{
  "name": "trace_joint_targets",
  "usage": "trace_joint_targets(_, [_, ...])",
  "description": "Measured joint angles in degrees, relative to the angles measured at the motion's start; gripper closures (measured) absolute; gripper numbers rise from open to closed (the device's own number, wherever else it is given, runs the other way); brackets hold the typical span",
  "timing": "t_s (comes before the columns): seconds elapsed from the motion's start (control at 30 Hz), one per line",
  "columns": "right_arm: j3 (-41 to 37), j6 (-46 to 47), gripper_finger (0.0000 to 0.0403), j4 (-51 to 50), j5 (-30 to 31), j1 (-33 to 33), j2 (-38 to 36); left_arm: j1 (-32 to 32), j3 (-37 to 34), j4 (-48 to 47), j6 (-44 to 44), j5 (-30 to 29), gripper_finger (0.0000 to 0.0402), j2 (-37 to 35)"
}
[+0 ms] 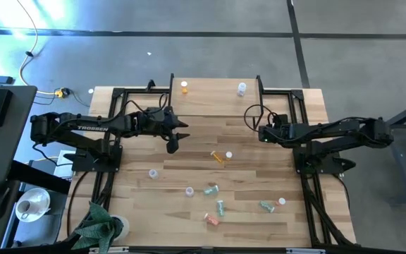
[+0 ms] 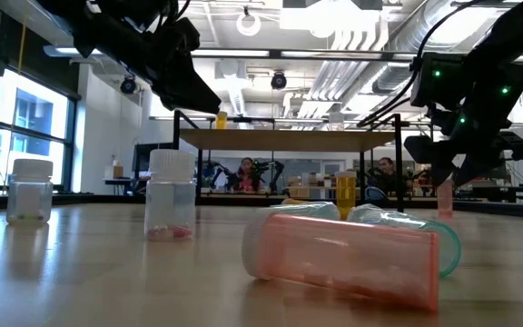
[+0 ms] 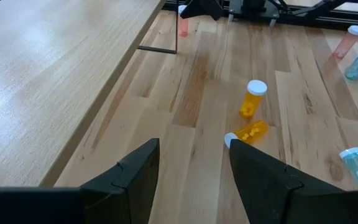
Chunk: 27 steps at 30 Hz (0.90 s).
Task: Pick and place medicine bottles onto shelf by color
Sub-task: Put the pink pill bottle on the shelf
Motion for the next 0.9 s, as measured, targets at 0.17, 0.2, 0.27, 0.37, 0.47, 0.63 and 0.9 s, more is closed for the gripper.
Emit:
trace_joint_targets(0.17, [0.0, -0.21, 0.0267, -0.01, -0.03, 0.0, 0.0, 0.0, 0.0, 0.0, 0.0, 0.0, 0.0216, 0.02])
trace_joint_targets(0.2, [0.0, -0.59, 0.0278, 0.0, -0.03, 0.0, 0.0, -0.02, 0.0, 0.0, 0.0, 0.0, 0.0216, 0.02])
trace_joint_targets(0.27, [0.0, -0.7, 0.0294, 0.05, -0.03, 0.0, 0.0, 0.0, 0.0, -0.02, 0.0, 0.0, 0.0216, 0.02])
trace_joint_targets(0.37, [0.0, -1.09, 0.0308, 0.07, -0.02, 0.0, -0.02, 0.0, 0.0, 0.0, 0.0, 0.0, 0.0216, 0.02])
trace_joint_targets(0.47, [0.01, -1.89, 0.0311, 0.06, -0.04, 0.0, -0.03, -0.02, 0.0, -0.02, 0.0, -0.2, 0.0216, 0.02])
trace_joint_targets(0.63, [1.72, -2.12, 0.0313, -2.45, -1.35, 0.97, -0.51, -0.01, 0.0, -0.02, 0.0, -0.22, 0.0216, 0.01])
trace_joint_targets(0.9, [12.06, -0.04, 0.0315, -17.45, -0.41, 4.21, -1.61, 0.0, 0.0, -0.52, 0.01, -0.22, 0.0216, 0.01])
